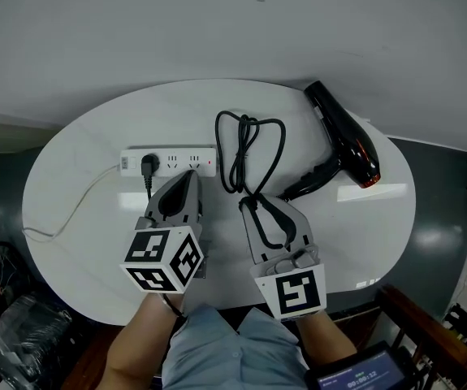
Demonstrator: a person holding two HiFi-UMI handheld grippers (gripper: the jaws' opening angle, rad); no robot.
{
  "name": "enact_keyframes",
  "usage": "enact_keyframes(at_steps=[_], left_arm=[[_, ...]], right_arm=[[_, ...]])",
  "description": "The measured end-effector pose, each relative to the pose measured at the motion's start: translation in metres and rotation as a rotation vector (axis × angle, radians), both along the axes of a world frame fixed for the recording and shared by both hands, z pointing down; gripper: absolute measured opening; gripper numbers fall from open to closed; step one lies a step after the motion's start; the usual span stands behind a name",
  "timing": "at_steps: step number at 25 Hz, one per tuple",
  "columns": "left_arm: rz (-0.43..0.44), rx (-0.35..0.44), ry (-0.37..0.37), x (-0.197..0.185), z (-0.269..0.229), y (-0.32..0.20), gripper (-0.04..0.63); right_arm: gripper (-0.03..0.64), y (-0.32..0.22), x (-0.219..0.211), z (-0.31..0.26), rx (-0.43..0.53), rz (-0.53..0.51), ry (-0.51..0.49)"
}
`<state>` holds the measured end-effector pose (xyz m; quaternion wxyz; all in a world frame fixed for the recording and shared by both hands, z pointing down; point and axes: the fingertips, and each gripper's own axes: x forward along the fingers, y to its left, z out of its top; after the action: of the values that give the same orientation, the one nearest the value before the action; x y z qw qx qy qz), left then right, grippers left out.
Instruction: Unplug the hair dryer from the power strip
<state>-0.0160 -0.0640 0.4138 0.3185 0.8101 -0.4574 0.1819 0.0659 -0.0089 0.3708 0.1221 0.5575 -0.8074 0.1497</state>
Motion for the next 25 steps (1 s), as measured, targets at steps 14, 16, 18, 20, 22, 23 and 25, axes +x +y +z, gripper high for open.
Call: enact_keyframes(at_steps=[14,16,18,20,22,23,25], left_arm=[[-0.039,0.178,0.03,-0.003,-0.09,0.047,-0.003],[-0.045,0.224,0.045,-0.004,-0.109,0.053,-0.003],[-0.054,0.282,0.07,-0.007,-0.134,0.059,-0.003],[-0.067,0.331,0.099,-0.011,-0.159,0.07,-0.003],[-0.079,0.388,0.116,-0.016,-0.186,0.081,-0.003],[-0.085,0.425,0.119,-0.019,-0.199,0.084,-0.002],[-0.096,0.524,0.104,-0.024,-0.228,0.089,-0.002]], right_arm=[[0.095,0.026,-0.003,-0.063,0.156,-0.061,0.022],[0.095,0.026,-0.006,-0.084,0.213,-0.067,0.018],[0.095,0.027,-0.01,-0.109,0.271,-0.07,0.002],[0.095,0.036,-0.013,-0.127,0.28,-0.069,-0.012],[0.094,0.045,-0.016,-0.143,0.278,-0.071,-0.021],[0.094,0.048,-0.017,-0.151,0.282,-0.074,-0.025],[0.085,0.051,-0.02,-0.169,0.302,-0.078,-0.035]])
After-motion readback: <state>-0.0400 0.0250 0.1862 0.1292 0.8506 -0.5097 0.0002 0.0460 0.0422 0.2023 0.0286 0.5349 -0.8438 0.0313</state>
